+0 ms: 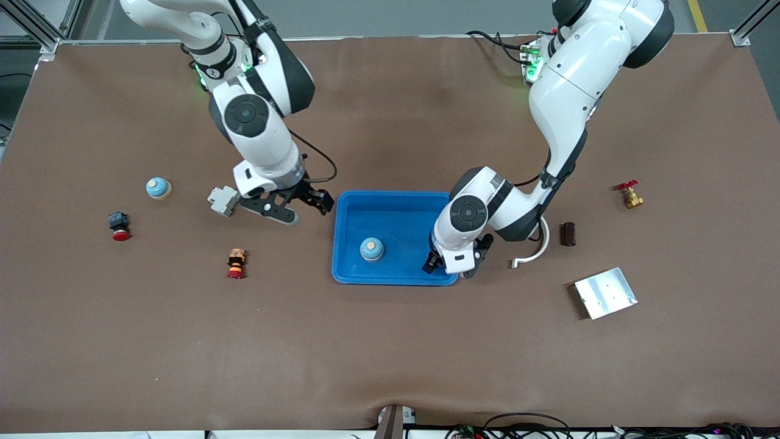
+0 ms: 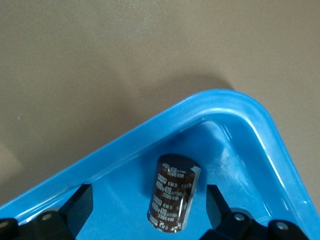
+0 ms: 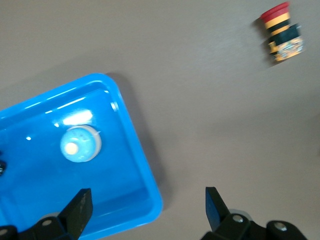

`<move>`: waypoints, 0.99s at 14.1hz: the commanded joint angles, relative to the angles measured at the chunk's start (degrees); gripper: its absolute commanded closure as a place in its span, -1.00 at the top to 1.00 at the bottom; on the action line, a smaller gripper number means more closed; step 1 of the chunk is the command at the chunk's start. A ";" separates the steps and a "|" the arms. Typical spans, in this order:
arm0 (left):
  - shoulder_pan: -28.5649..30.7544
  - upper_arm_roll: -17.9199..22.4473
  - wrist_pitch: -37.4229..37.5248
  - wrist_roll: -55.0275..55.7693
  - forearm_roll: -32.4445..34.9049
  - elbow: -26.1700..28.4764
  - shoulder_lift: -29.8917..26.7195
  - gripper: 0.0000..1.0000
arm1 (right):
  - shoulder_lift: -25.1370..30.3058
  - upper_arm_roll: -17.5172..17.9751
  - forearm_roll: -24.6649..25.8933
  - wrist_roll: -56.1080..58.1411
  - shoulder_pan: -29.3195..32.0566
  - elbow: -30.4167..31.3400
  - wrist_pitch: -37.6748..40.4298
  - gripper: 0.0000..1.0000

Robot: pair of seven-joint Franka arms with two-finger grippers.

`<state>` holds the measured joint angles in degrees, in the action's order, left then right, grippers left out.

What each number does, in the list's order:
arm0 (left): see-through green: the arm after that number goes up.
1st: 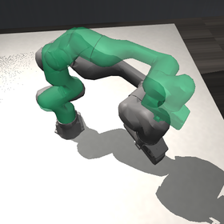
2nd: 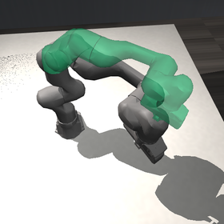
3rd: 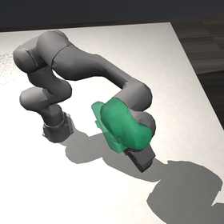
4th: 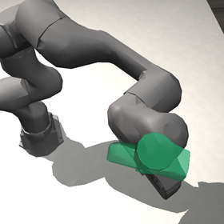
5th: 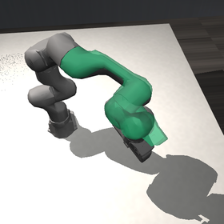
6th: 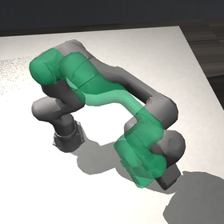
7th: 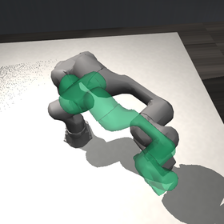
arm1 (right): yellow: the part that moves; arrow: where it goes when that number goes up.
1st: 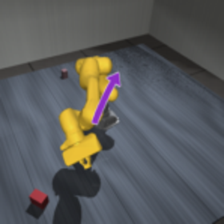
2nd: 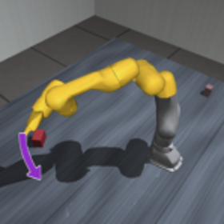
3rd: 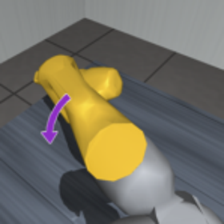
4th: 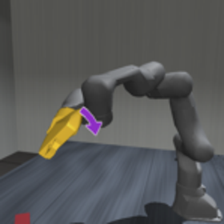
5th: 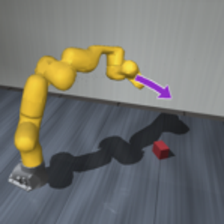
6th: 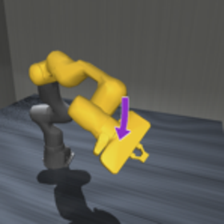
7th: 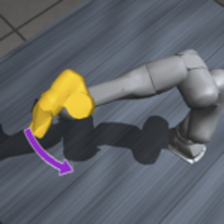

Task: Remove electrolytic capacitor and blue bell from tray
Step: 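Grasp the second capacitor with the left gripper while the right gripper grasps the bell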

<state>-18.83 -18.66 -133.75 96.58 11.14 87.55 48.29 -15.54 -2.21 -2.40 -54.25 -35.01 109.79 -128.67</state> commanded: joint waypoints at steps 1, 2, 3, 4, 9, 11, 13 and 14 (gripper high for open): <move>-0.94 1.08 -0.55 1.33 1.17 -1.33 0.76 0.67 | -7.03 -0.87 0.29 -4.36 -2.34 -7.47 0.44 1.00; -0.94 1.08 -0.55 1.33 1.17 -1.42 0.76 0.40 | -9.05 -0.87 0.29 -5.16 -2.96 -9.40 0.35 1.00; -0.94 1.08 -0.55 1.33 1.17 -1.42 0.67 0.21 | -11.33 -0.87 0.29 -6.12 -3.22 -11.25 -0.26 1.00; -0.86 1.08 -0.55 1.33 1.17 -1.42 0.67 0.00 | -13.36 -0.87 0.37 -6.91 -3.92 -12.84 -1.05 1.00; -0.68 1.08 -0.55 1.42 0.73 -1.51 0.32 -0.91 | -20.22 -0.87 0.20 -7.18 -4.81 -17.68 -3.68 1.00; -0.59 1.08 -0.46 1.42 0.56 -1.60 -0.29 -1.00 | -21.72 -0.87 0.20 -8.06 -5.33 -17.69 -6.05 1.00; -0.50 1.00 -0.02 1.42 0.38 -1.60 -1.17 -1.00 | -23.22 -0.87 0.29 -9.73 -6.12 -18.03 -7.73 1.00; -0.24 1.00 -0.02 1.42 0.29 -1.60 -1.79 -1.00 | -24.09 -0.95 0.37 -10.43 -6.65 -18.91 -7.82 1.00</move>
<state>-18.82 -18.19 -133.93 96.58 11.14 85.96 48.12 -37.45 -2.36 -2.37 -62.11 -39.90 93.64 -136.38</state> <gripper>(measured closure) 0.656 0.000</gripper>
